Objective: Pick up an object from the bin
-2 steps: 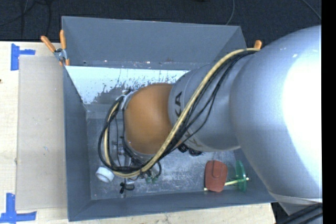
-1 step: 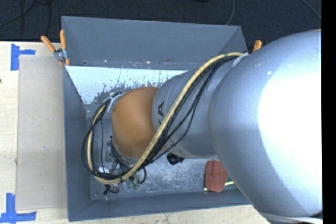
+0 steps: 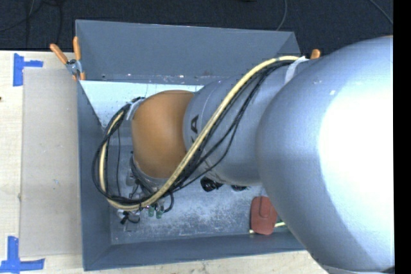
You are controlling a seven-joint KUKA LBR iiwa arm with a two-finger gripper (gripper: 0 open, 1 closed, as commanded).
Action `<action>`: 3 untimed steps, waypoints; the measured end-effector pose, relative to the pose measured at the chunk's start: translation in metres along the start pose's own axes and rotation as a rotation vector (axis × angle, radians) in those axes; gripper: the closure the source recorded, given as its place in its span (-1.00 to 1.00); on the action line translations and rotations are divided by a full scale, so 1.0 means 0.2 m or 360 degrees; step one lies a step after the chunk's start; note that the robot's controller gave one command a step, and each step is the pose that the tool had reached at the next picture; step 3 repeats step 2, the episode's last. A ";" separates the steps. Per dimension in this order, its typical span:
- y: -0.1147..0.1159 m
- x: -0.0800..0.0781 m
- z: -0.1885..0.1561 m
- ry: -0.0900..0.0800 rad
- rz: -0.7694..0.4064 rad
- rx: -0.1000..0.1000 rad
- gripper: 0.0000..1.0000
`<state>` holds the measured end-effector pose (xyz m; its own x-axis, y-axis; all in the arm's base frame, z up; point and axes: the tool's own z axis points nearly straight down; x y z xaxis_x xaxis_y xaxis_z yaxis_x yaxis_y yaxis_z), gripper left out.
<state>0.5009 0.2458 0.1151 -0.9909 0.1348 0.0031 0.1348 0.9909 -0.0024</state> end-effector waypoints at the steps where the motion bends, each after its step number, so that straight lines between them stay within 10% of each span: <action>1: -0.13 0.09 0.23 0.0011 0.0384 0.0005 -1.00; 2: -0.02 0.09 0.23 0.0002 0.0010 0.0001 1.00; 3: -0.02 0.09 0.23 0.0002 0.0010 0.0001 1.00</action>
Offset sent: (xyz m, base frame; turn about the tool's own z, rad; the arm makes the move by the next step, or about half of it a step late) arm -0.0190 -0.0010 -0.0451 0.0048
